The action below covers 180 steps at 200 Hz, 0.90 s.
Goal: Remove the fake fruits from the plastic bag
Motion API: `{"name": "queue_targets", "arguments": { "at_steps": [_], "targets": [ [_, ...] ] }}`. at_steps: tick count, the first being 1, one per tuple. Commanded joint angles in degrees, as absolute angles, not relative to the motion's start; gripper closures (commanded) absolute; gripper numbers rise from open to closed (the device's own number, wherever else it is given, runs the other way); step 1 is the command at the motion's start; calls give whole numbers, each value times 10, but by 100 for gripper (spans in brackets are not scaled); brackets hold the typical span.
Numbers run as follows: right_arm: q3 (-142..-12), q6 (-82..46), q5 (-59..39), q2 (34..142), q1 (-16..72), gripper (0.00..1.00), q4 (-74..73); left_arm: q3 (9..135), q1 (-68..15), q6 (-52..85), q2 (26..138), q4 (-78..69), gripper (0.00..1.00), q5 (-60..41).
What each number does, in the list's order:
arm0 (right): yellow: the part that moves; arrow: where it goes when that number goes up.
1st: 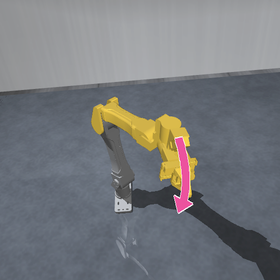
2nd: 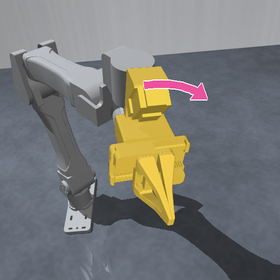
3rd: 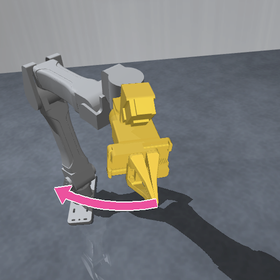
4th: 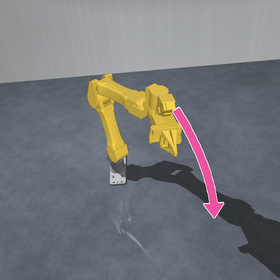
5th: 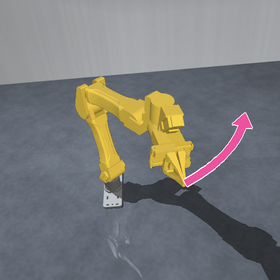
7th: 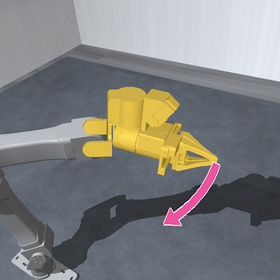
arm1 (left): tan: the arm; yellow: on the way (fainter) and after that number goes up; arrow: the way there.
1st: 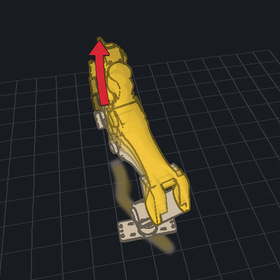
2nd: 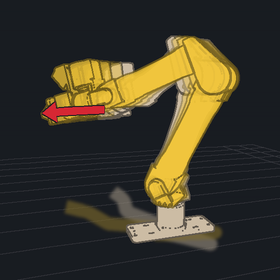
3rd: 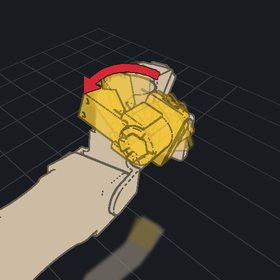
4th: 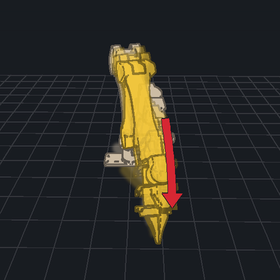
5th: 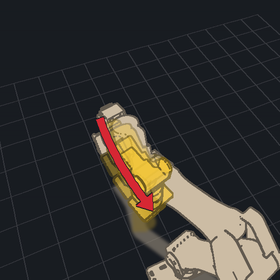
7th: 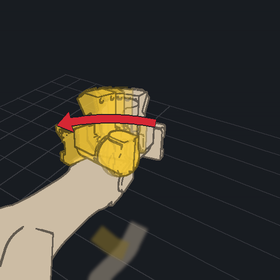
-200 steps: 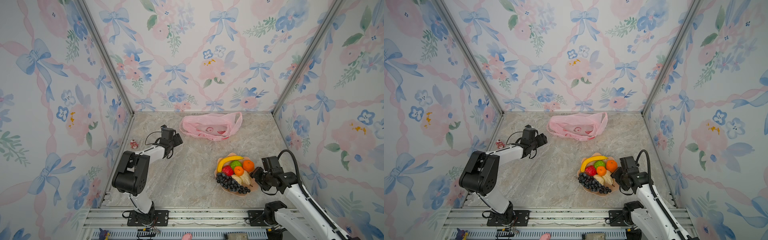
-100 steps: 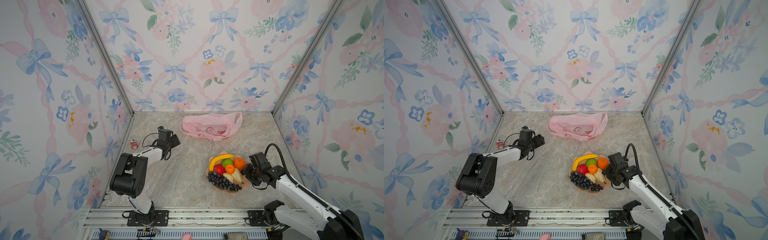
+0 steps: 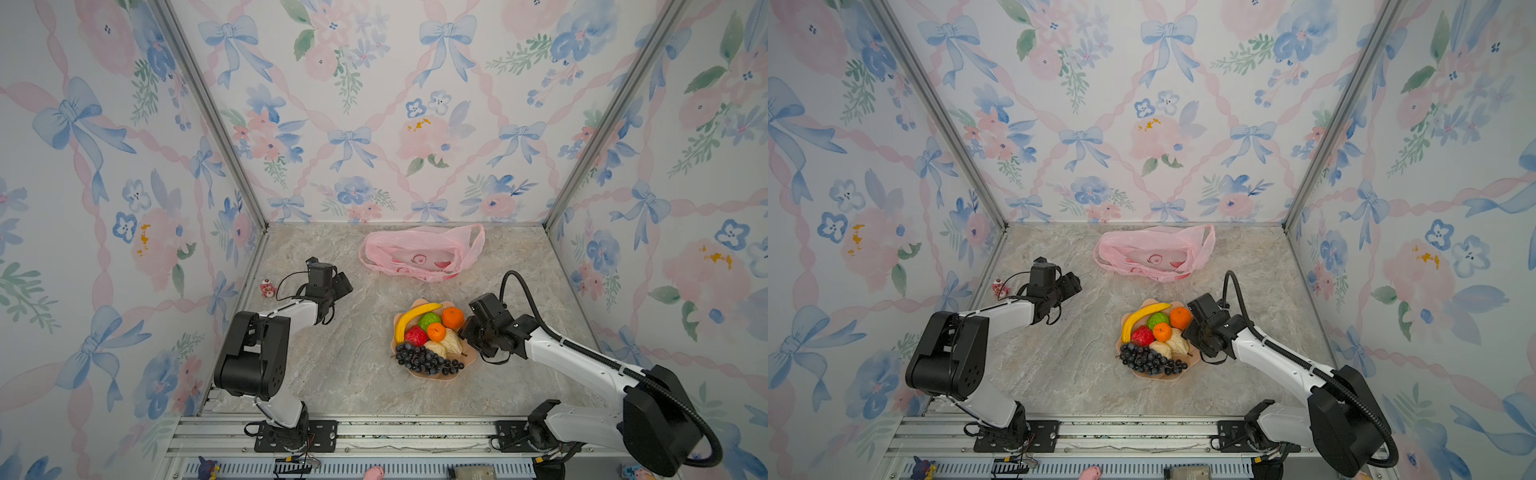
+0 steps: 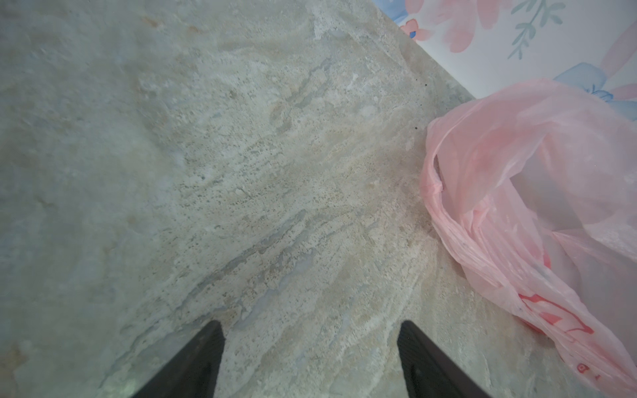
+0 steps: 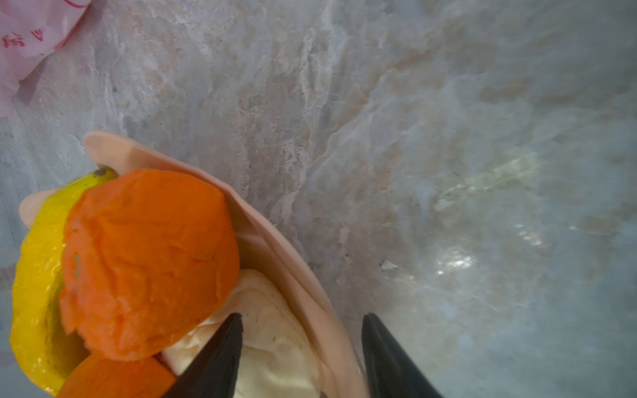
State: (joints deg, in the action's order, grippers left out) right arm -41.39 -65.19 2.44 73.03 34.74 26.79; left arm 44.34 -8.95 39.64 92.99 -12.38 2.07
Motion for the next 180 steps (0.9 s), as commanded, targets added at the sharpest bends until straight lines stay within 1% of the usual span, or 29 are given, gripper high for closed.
{"name": "queue_targets", "arguments": {
  "at_steps": [1,32,57,82,110,128,145,168,177,180],
  "targets": [
    [-452,-662,31,766,372,42,239,431,-82,392,912,-134,18,12],
    [-484,-661,25,813,392,41,233,426,-77,394,906,-139,18,8],
    [-491,-657,26,819,395,39,238,426,-76,393,904,-139,18,9],
    [-488,-645,40,799,395,27,255,426,-75,391,904,-138,18,12],
    [-488,-618,71,761,395,17,311,426,-75,381,895,-138,18,32],
    [-496,-575,120,725,388,12,366,400,-75,365,876,-139,18,59],
    [-516,-511,165,691,365,10,402,379,-75,337,846,-150,17,86],
    [-551,-391,225,662,329,8,398,346,-76,298,791,-162,16,138],
    [-563,-335,244,657,309,7,386,332,-78,286,767,-163,15,170],
    [-566,-317,249,654,303,7,379,327,-79,281,758,-163,13,182]
  ]
}}
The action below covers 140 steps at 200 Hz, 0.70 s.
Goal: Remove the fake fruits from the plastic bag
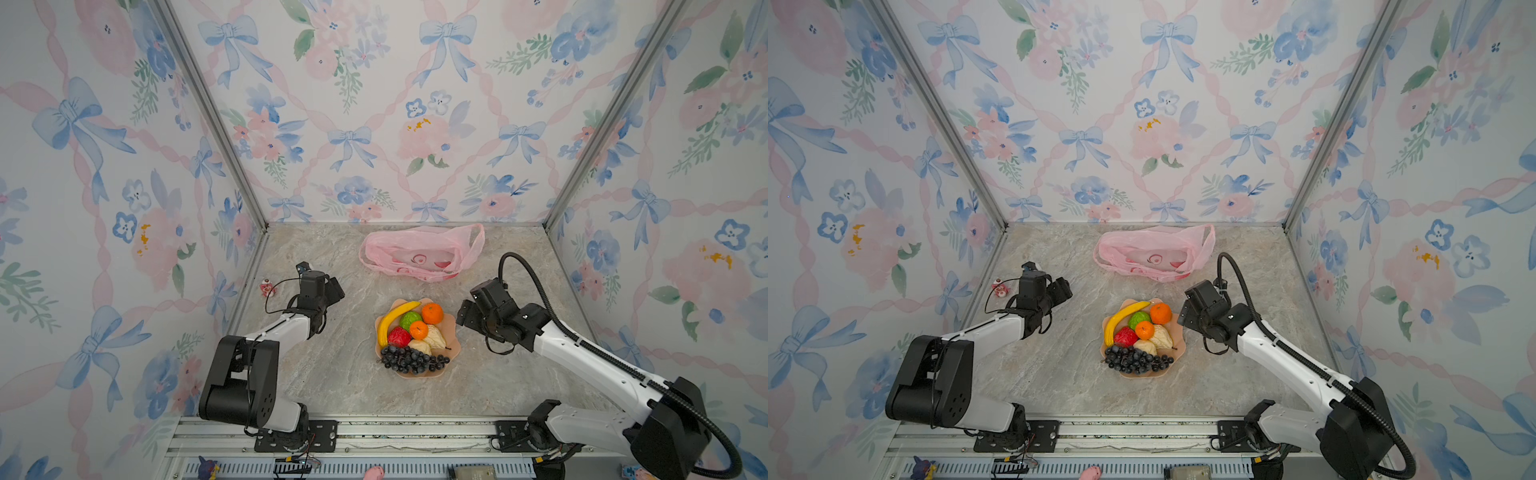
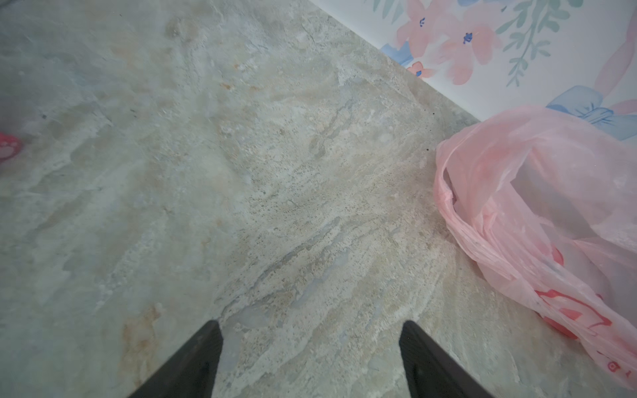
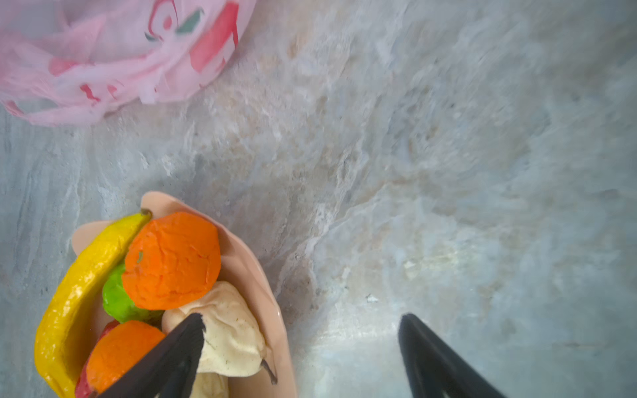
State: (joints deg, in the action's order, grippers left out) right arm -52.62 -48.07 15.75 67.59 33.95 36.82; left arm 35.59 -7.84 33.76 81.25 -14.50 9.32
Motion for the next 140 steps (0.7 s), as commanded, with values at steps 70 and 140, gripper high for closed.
{"name": "queue_targets", "arguments": {
  "at_steps": [70,140],
  "targets": [
    [-402,-42,300,666,127,3,-32,156,-108,107,634,-371,2,409],
    [-346,-4,211,829,67,3,-261,145,-92,-8,808,-604,2,274]
  ]
}}
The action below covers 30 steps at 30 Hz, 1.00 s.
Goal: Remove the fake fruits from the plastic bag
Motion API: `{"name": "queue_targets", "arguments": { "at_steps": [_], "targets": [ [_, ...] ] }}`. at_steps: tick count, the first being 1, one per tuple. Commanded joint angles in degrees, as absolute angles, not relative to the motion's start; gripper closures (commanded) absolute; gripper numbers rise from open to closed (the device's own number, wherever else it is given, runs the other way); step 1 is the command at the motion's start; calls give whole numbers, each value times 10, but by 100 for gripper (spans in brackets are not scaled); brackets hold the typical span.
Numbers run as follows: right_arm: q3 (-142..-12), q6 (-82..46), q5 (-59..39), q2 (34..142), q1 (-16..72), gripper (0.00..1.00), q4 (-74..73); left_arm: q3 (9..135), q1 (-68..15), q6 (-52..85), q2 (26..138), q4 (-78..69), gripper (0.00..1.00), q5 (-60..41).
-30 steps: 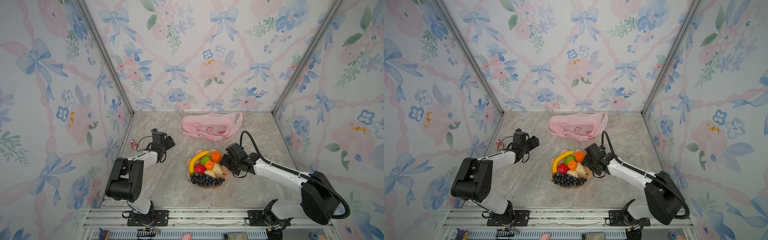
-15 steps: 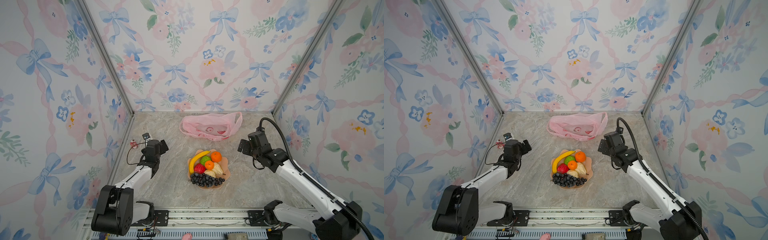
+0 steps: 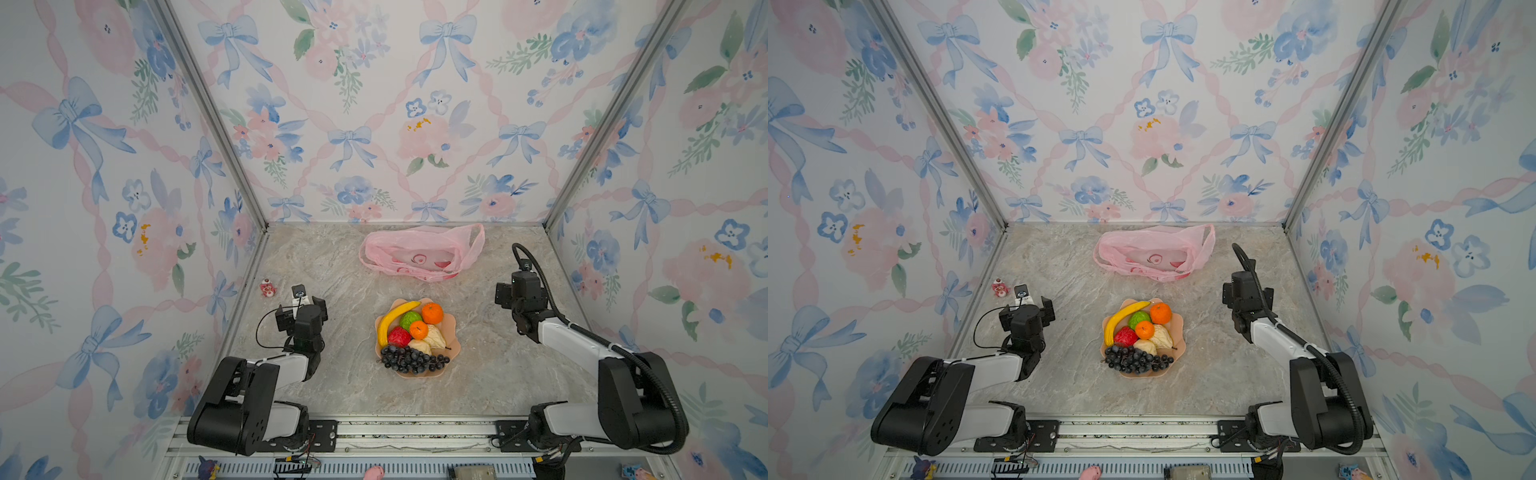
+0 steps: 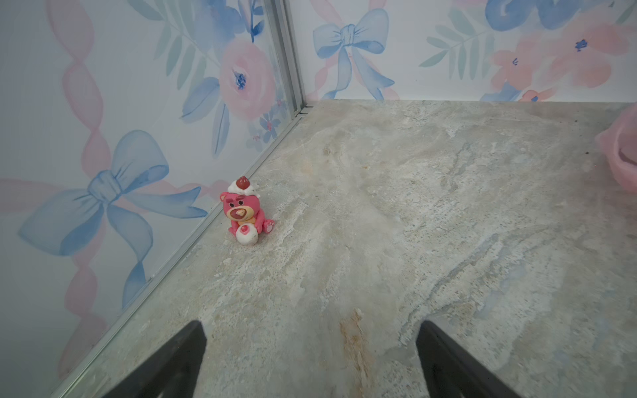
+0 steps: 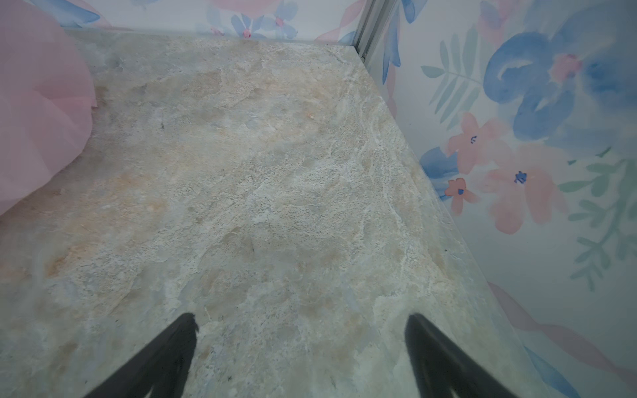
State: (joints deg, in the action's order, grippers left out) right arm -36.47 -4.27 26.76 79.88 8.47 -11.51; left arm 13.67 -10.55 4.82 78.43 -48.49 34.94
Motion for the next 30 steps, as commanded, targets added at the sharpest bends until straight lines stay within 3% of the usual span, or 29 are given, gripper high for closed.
{"name": "queue_targets", "arguments": {
  "at_steps": [1,6,8,10,30],
  "targets": [
    [-343,-5,206,830,65,3,-267,145,-90,-8,809,-608,2,271],
    [-263,-4,61,869,27,3,-444,92,-19,22,918,-817,2,99],
    [-243,0,32,872,21,3,-467,118,-19,14,881,-697,2,55],
    [-219,-11,17,894,11,3,-544,134,-19,11,907,-715,2,66],
    [-231,-3,60,883,27,3,-502,124,-19,29,900,-725,2,103]
  ]
}}
